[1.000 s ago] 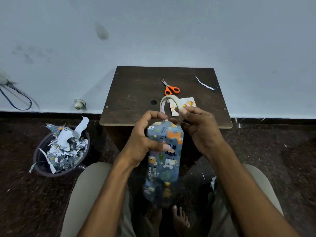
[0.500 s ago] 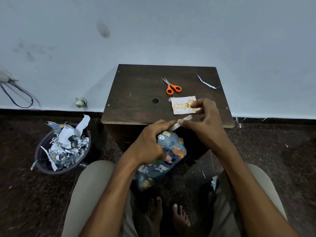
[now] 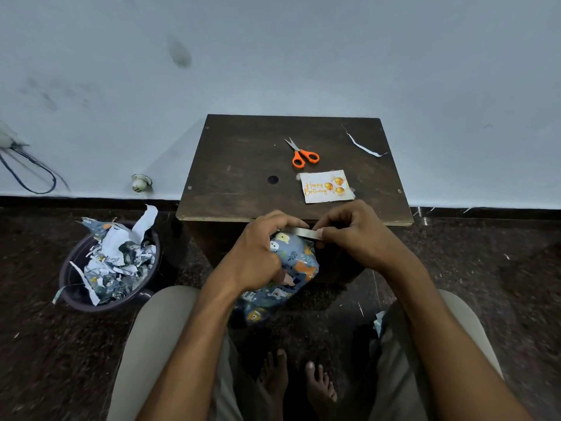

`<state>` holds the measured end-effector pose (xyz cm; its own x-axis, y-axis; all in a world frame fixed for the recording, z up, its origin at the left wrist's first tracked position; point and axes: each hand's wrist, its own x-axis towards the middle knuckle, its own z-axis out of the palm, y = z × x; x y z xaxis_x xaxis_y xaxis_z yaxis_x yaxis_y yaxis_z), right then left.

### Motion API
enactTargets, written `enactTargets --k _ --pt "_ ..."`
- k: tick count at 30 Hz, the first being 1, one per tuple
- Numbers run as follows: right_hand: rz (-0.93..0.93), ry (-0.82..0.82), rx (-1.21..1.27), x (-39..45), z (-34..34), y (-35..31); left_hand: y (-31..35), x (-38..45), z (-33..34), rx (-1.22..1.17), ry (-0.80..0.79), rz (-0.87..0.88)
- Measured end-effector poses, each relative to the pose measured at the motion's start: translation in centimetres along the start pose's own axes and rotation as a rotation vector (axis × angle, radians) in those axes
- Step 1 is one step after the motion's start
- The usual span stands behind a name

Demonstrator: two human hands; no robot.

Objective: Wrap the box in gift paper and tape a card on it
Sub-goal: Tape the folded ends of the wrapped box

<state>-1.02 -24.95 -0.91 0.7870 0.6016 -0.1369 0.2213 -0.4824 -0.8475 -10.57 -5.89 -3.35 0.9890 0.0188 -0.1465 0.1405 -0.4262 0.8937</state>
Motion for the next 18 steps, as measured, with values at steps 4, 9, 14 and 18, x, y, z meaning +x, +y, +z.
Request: enactTargets --k 4,9,14,18 --pt "0.0 -0.011 0.105 0.1 0.4 -0.2 0.1 -0.2 -0.5 -0.03 0.004 0.003" --pt "0.032 -0.015 0.273 0.5 1.1 0.4 0.4 -0.4 -1.1 -0.05 0.007 0.019" --pt "0.026 -0.016 0.335 0.3 1.0 -0.1 0.7 -0.5 -1.2 -0.052 0.02 0.032" --pt "0.058 0.041 0.32 0.3 1.4 -0.3 0.5 -0.4 -1.3 -0.062 0.02 0.033"
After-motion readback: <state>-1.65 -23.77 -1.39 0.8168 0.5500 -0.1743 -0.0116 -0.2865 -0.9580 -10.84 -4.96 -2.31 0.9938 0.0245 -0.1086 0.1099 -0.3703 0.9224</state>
